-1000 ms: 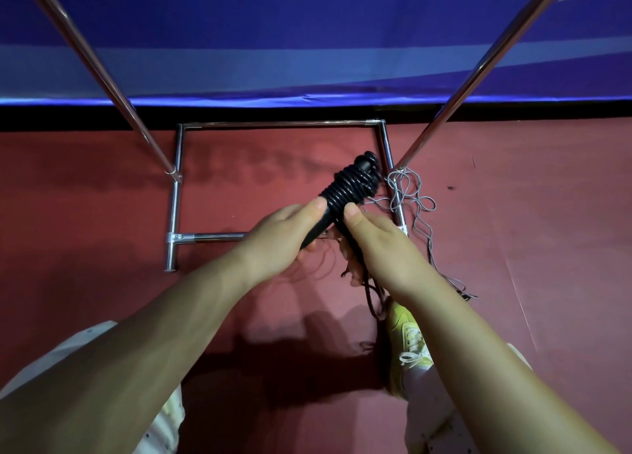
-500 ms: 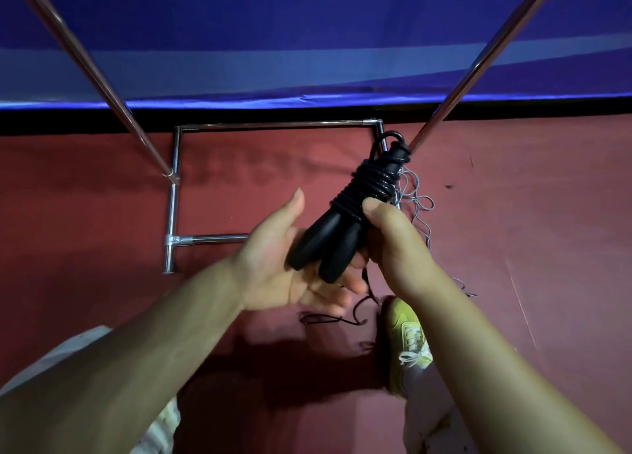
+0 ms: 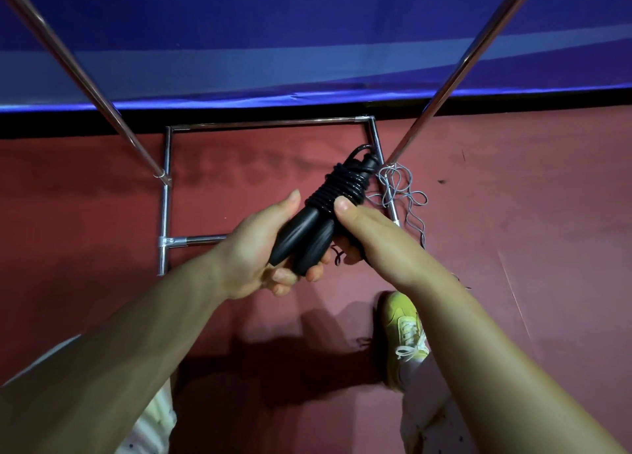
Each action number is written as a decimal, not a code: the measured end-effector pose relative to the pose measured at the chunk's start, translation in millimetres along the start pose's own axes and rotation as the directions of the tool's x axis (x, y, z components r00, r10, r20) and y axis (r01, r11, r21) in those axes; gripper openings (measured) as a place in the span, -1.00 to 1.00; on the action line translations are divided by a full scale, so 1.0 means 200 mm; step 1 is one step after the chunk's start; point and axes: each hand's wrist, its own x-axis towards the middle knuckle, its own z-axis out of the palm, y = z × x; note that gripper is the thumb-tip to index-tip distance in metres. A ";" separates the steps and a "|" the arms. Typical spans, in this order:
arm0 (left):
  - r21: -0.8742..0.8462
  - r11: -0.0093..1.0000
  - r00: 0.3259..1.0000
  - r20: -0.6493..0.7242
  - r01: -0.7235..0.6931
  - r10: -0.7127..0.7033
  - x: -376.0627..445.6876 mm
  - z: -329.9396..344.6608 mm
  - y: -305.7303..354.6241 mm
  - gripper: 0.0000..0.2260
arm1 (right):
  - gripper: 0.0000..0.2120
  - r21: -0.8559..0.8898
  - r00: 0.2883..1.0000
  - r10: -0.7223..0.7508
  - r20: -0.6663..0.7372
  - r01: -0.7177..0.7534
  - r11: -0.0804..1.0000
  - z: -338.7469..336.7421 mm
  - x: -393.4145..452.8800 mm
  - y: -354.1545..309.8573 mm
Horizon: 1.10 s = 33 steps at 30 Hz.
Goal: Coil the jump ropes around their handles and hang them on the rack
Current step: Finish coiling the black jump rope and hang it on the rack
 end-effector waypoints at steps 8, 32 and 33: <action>-0.416 0.905 0.935 0.347 0.086 0.070 -0.04 -0.09 0.03 -0.42 | -0.56 0.438 0.991 0.027 0.127 -0.080 0.895 0.01 0.03 -0.03; -0.180 0.983 0.999 0.010 0.044 -0.043 -0.06 0.03 0.10 -0.40 | -0.72 -0.241 0.942 -0.097 -0.321 0.018 0.970 0.01 -0.03 -0.08; -0.151 0.988 0.999 -0.010 0.036 -0.038 -0.07 0.03 0.10 -0.39 | -0.72 -0.220 0.949 -0.071 -0.307 0.002 0.975 0.01 -0.03 -0.10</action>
